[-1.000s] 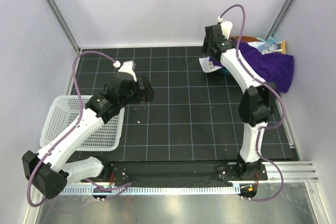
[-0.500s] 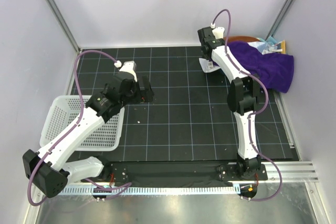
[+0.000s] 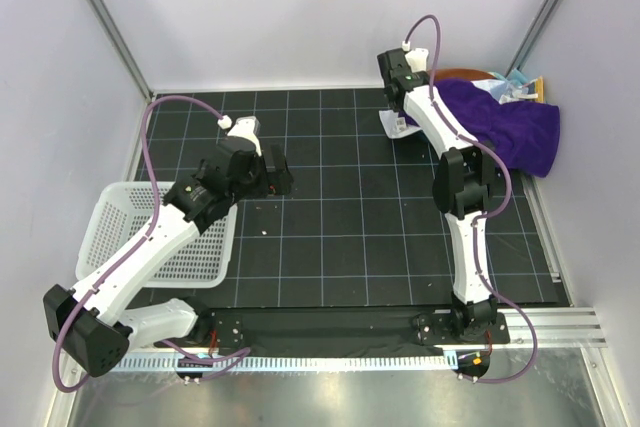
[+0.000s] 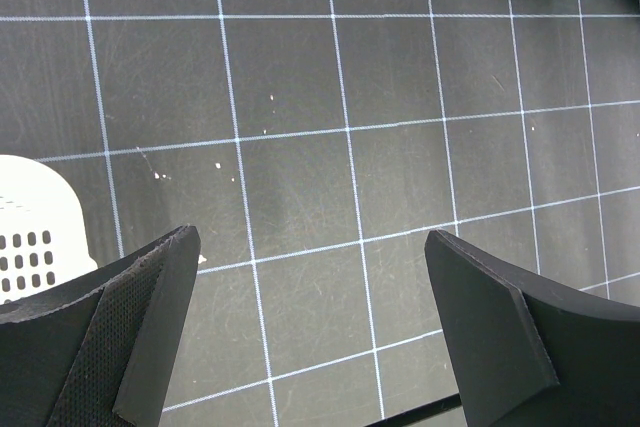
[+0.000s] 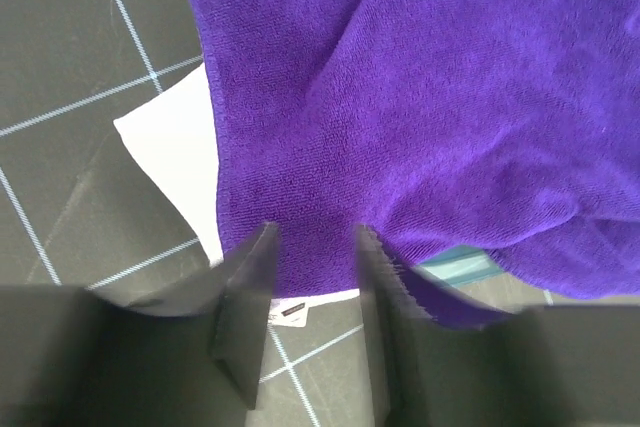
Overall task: Fold and stack the towels
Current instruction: Grab crumpled towel
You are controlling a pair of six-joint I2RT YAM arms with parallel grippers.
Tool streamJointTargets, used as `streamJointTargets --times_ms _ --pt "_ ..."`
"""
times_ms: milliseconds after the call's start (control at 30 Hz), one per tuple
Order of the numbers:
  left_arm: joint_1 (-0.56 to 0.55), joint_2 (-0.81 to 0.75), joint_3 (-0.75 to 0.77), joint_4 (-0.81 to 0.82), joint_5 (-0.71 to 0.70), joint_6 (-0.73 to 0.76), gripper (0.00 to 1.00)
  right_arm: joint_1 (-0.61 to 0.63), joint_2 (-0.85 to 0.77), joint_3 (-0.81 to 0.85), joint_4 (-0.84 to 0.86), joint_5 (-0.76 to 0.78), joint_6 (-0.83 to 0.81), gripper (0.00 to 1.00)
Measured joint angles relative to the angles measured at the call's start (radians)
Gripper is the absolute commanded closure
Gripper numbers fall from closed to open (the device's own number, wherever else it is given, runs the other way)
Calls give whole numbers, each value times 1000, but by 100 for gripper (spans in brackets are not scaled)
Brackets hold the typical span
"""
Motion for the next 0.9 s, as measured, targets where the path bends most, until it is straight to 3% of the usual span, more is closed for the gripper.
streamJointTargets --times_ms 200,333,400,733,900 --pt "0 0 0 0 -1 0 0 0 0 2 0 -23 -3 32" --pt "0 0 0 0 0 0 0 0 0 1 0 -28 -8 30" --pt "0 0 0 0 0 0 0 0 0 0 1 -28 -9 40" --pt "0 0 0 0 -1 0 0 -15 19 -5 8 -55 -2 60" --pt "0 0 0 0 -1 0 0 -27 23 -6 9 -64 4 81"
